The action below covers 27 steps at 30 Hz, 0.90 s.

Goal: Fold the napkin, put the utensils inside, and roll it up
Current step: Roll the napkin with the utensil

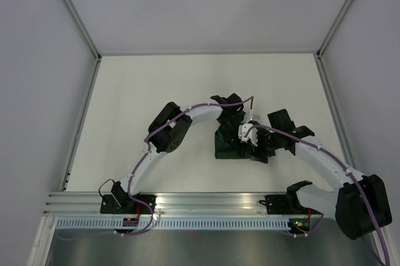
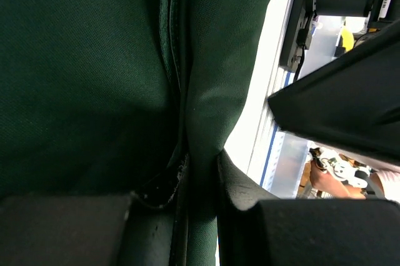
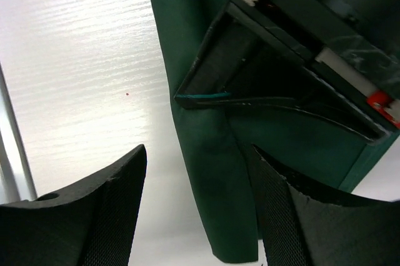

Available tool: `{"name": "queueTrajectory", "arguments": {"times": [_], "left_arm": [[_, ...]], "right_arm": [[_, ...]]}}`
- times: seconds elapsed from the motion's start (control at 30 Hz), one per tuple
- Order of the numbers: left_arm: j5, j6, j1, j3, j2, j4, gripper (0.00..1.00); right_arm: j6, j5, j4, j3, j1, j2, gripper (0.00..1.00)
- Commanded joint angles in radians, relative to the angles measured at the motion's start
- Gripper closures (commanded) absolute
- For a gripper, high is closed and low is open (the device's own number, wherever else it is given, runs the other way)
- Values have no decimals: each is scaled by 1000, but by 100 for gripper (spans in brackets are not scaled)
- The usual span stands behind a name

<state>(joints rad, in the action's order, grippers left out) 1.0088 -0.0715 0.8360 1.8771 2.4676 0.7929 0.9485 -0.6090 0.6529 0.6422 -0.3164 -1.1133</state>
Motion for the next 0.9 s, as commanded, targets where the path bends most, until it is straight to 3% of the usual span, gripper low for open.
{"name": "queueTrajectory", "arguments": {"times": [0.0, 0.2, 0.43, 0.87], "left_arm": [[-193, 29, -11, -15, 88, 66, 92], [-193, 30, -11, -12, 93, 69, 91], [-188, 24, -11, -12, 93, 69, 82], [-237, 45, -12, -39, 25, -12, 59]], "right_arm": [[15, 107, -133, -48, -58, 24, 28], [-30, 190, -254, -121, -157, 38, 28], [-65, 238, -349, -154, -213, -8, 29], [-63, 216, -346, -174, -220, -75, 62]]}}
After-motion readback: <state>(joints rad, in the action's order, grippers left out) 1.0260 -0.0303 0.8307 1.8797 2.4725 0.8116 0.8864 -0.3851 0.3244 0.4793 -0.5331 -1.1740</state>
